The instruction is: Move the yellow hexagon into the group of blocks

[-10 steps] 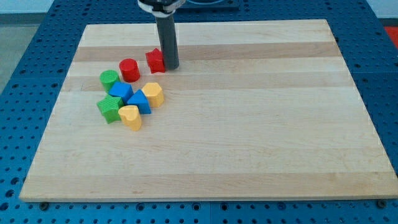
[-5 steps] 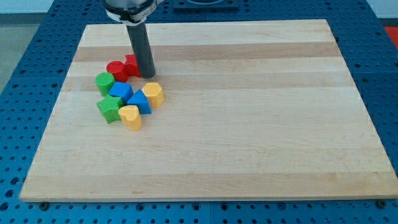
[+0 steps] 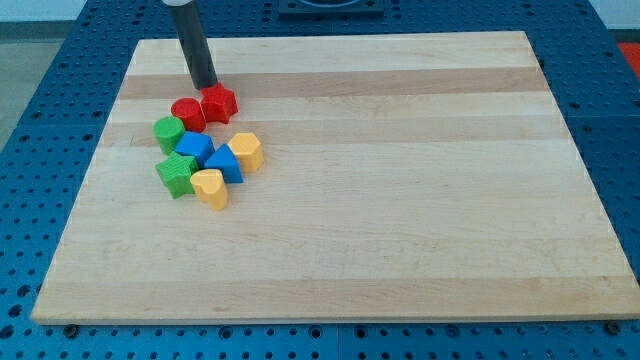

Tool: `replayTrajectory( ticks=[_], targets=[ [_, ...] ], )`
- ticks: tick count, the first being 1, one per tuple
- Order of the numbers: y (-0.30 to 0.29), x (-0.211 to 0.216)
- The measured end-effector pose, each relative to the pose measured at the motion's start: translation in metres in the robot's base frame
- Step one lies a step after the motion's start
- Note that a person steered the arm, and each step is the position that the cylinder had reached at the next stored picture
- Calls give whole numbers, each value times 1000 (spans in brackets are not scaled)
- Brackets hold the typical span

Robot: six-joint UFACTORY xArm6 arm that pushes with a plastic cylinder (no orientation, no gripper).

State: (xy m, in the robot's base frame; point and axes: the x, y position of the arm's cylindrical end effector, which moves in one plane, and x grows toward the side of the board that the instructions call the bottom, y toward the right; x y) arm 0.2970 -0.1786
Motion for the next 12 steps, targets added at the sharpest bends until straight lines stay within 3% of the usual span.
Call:
replayTrajectory(
  ticks=[5,7,8,10,12],
  targets=[
    [6,53],
    [18,-32],
    [59,-28],
    [103,111],
    [85,139]
  ],
)
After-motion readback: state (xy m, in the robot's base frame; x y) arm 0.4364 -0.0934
